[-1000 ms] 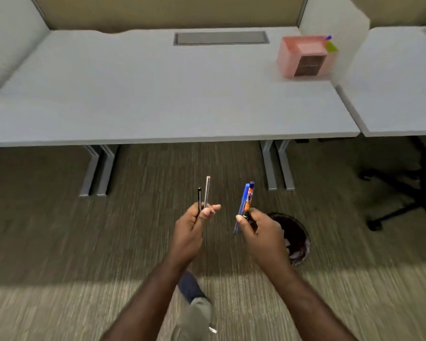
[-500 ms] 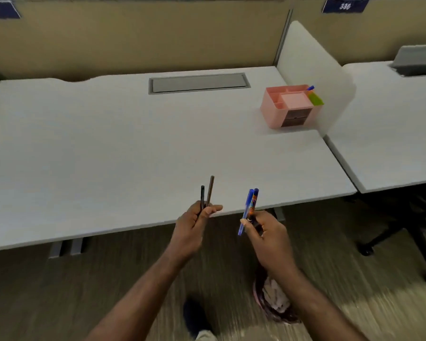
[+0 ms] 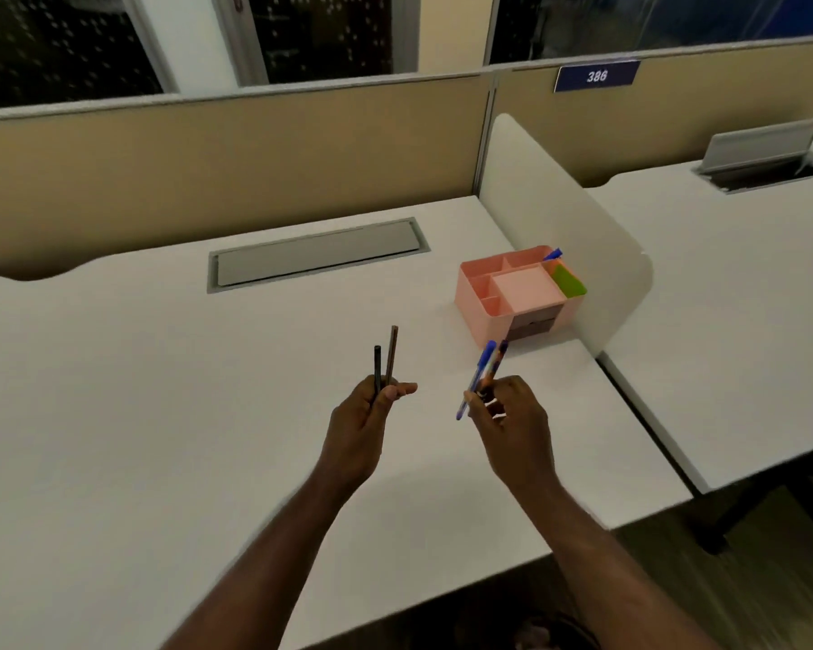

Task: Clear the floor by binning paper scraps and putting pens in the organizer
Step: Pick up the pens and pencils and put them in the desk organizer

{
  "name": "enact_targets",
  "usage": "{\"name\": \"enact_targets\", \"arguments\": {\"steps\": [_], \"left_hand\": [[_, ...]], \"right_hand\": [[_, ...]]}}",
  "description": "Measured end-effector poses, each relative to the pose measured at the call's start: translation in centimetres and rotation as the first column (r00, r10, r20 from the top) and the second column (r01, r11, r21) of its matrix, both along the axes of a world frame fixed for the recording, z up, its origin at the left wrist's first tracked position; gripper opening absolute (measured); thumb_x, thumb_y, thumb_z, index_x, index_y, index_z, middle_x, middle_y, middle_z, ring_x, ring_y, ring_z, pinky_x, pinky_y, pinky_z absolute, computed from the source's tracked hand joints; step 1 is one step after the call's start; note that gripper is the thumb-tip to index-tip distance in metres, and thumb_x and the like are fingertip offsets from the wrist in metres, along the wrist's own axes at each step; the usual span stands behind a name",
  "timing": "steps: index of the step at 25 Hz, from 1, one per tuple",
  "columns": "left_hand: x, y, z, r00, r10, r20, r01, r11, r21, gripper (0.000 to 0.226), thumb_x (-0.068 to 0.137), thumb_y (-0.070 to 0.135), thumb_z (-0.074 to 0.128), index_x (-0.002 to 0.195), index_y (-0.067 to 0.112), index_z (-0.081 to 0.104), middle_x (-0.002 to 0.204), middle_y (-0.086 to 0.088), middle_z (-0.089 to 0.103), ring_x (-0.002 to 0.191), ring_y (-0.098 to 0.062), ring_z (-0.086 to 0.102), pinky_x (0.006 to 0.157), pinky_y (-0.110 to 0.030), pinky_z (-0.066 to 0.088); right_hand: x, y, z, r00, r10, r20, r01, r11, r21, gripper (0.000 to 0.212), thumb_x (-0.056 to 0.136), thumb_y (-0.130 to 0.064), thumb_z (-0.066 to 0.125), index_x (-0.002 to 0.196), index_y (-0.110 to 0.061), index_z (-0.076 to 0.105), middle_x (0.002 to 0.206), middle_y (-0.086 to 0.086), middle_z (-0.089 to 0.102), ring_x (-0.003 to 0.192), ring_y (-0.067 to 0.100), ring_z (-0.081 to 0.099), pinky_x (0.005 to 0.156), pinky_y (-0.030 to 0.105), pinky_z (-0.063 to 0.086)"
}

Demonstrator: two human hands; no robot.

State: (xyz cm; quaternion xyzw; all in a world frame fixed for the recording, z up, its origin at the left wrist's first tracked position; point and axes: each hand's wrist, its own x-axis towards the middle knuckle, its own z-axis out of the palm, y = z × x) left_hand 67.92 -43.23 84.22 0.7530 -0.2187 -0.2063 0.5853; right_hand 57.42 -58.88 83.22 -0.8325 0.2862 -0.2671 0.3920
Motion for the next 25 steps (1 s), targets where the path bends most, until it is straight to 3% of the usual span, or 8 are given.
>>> {"name": "enact_targets", "arguments": {"steps": [2, 4, 7, 10, 12, 16, 19, 25], "left_hand": [[2.1, -2.7, -0.2, 1.000, -0.006, -0.006, 0.006, 1.000, 0.008, 0.020, 0.098, 0.025, 0.045, 0.090, 0.033, 0.062, 0.103, 0.015, 0.072, 0.109, 0.005, 0.058, 0.089, -0.008, 0.040], [4.1, -4.9, -0.5, 1.000, 0.009, -0.009, -0.009, 1.000, -0.003, 0.023, 0.097, 0.026, 0.045, 0.088, 0.038, 0.062, 0.104, 0.014, 0.073, 0.110, 0.004, 0.058, 0.092, -0.016, 0.041], [6.0, -7.0, -0.9, 0.999, 0.033, -0.039, -0.033, 0.999, 0.006, 0.024, 0.097, 0.028, 0.045, 0.088, 0.040, 0.063, 0.106, 0.013, 0.072, 0.110, 0.003, 0.058, 0.093, -0.016, 0.041], [7.3, -8.0, -1.5, 0.999, 0.017, -0.035, -0.015, 0.999, 0.041, 0.020, 0.097, 0.025, 0.045, 0.090, 0.031, 0.063, 0.104, 0.015, 0.072, 0.109, 0.006, 0.058, 0.086, -0.002, 0.038], [8.5, -8.6, -1.8, 0.999, 0.009, -0.047, -0.007, 0.999, 0.048, 0.019, 0.097, 0.026, 0.045, 0.091, 0.029, 0.063, 0.104, 0.017, 0.072, 0.109, 0.004, 0.058, 0.086, -0.003, 0.039], [10.6, -9.5, -2.1, 0.999, -0.010, -0.032, 0.012, 0.998, 0.057, 0.019, 0.093, 0.042, 0.044, 0.091, 0.034, 0.061, 0.105, 0.020, 0.071, 0.097, 0.000, 0.062, 0.083, -0.009, 0.042], [11.2, -10.5, -2.1, 0.999, -0.029, -0.021, 0.030, 0.998, 0.048, 0.017, 0.097, 0.032, 0.045, 0.091, 0.031, 0.061, 0.104, 0.017, 0.072, 0.107, 0.004, 0.059, 0.086, -0.003, 0.039], [12.2, -13.6, -1.6, 0.998, -0.064, 0.013, 0.064, 0.998, 0.028, 0.019, 0.097, 0.027, 0.043, 0.096, 0.024, 0.061, 0.108, 0.013, 0.071, 0.109, 0.003, 0.058, 0.088, -0.003, 0.039]], "right_hand": [[2.5, -4.0, 0.2, 0.997, -0.056, 0.062, 0.058, 0.997, -0.041, 0.006, 0.084, -0.017, 0.067, 0.082, -0.014, 0.062, 0.082, -0.003, 0.056, 0.065, 0.006, 0.054, 0.058, 0.010, 0.044], [5.4, -7.9, 0.2, 0.990, -0.102, 0.094, 0.112, 0.987, -0.112, 0.007, 0.083, -0.014, 0.067, 0.084, -0.008, 0.063, 0.080, 0.003, 0.058, 0.069, 0.004, 0.049, 0.060, 0.008, 0.037], [9.3, -12.4, -1.0, 0.985, -0.168, 0.045, 0.173, 0.965, -0.198, 0.014, 0.085, -0.018, 0.065, 0.086, -0.004, 0.065, 0.083, 0.012, 0.066, 0.077, 0.022, 0.054, 0.067, 0.017, 0.032], [11.8, -14.3, -2.6, 0.970, -0.243, -0.007, 0.236, 0.947, -0.218, 0.022, 0.085, -0.026, 0.065, 0.096, -0.006, 0.067, 0.096, 0.013, 0.069, 0.089, 0.028, 0.054, 0.072, 0.036, 0.047], [12.8, -14.8, -3.7, 0.961, -0.269, -0.059, 0.247, 0.937, -0.249, 0.025, 0.085, -0.029, 0.065, 0.099, -0.008, 0.067, 0.099, 0.012, 0.070, 0.093, 0.030, 0.053, 0.077, 0.045, 0.050], [13.9, -14.8, -5.5, 0.919, -0.332, -0.214, 0.246, 0.905, -0.347, 0.028, 0.083, -0.031, 0.068, 0.101, -0.009, 0.067, 0.099, 0.011, 0.071, 0.096, 0.033, 0.056, 0.081, 0.046, 0.047], [14.6, -14.6, -6.2, 0.904, -0.349, -0.246, 0.251, 0.901, -0.355, 0.028, 0.082, -0.030, 0.068, 0.098, -0.007, 0.068, 0.098, 0.013, 0.070, 0.096, 0.034, 0.057, 0.080, 0.047, 0.047], [14.7, -15.0, -6.7, 0.909, -0.345, -0.232, 0.281, 0.921, -0.270, 0.030, 0.081, -0.029, 0.070, 0.101, -0.007, 0.068, 0.109, 0.017, 0.060, 0.101, 0.033, 0.051, 0.083, 0.049, 0.050]]}}
